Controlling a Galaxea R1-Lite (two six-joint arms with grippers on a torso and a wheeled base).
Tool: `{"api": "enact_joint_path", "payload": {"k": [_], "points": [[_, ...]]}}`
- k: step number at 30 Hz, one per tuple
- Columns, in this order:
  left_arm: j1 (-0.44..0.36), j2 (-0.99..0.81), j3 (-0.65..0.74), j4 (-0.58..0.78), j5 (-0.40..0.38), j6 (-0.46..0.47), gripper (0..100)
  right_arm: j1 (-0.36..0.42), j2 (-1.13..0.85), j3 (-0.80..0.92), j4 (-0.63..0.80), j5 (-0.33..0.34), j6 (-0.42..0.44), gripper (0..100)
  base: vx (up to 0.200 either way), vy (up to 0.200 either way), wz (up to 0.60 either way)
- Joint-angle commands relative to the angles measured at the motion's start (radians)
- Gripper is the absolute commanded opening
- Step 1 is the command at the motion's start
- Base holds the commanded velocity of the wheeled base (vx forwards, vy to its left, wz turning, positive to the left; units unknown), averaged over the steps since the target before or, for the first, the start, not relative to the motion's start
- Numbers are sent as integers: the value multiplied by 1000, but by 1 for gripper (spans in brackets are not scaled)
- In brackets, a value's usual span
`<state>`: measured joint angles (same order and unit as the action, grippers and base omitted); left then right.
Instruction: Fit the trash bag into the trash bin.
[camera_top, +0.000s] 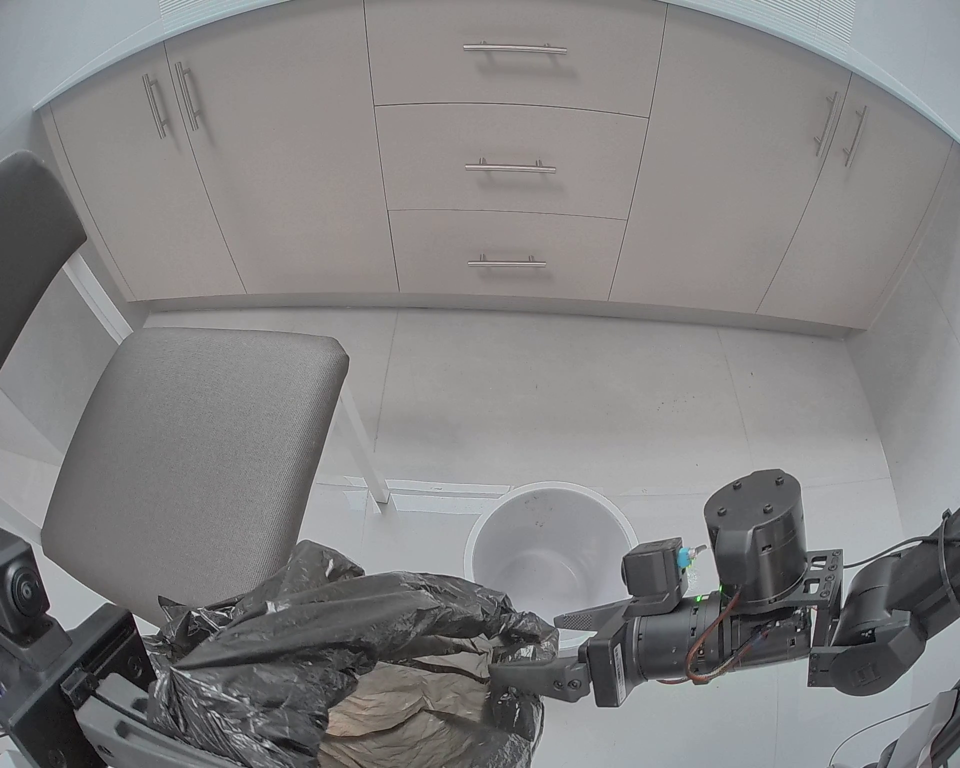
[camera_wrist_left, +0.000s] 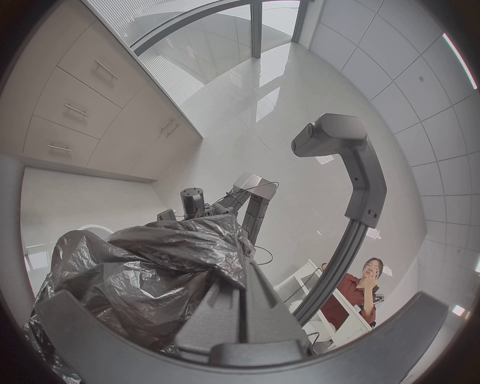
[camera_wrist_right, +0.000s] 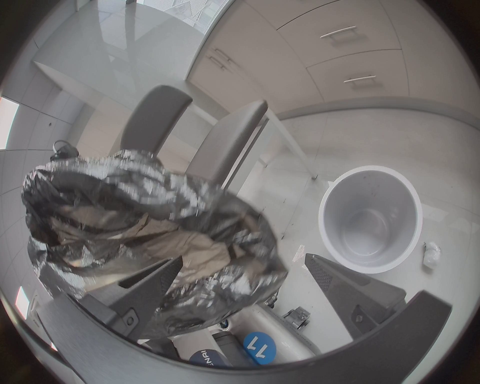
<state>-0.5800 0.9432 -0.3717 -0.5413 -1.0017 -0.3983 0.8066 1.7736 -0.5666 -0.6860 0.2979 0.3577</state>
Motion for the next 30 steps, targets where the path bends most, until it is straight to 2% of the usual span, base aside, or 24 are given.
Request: {"api": "enact_joint_path", "payload": {"k": [1, 18, 27, 28, 30], "points": [[0, -3, 0, 0, 0, 1, 0, 28, 27, 4, -1, 0, 4, 100, 0, 0, 0], [0, -15, 0, -2, 0, -4, 0, 37, 228, -148, -29, 0, 1, 100, 0, 0, 0], [0, -21, 2, -2, 0, -4, 0, 45, 236, -150, -35, -2, 7, 100, 0, 0, 0], [0, -21, 2, 0, 0, -4, 0, 45, 234, -150, -35, -2, 7, 0, 0, 0, 0], [0, -21, 2, 0, 0, -4, 0, 45, 233, -150, -35, -2, 9, 0, 0, 0, 0]]}}
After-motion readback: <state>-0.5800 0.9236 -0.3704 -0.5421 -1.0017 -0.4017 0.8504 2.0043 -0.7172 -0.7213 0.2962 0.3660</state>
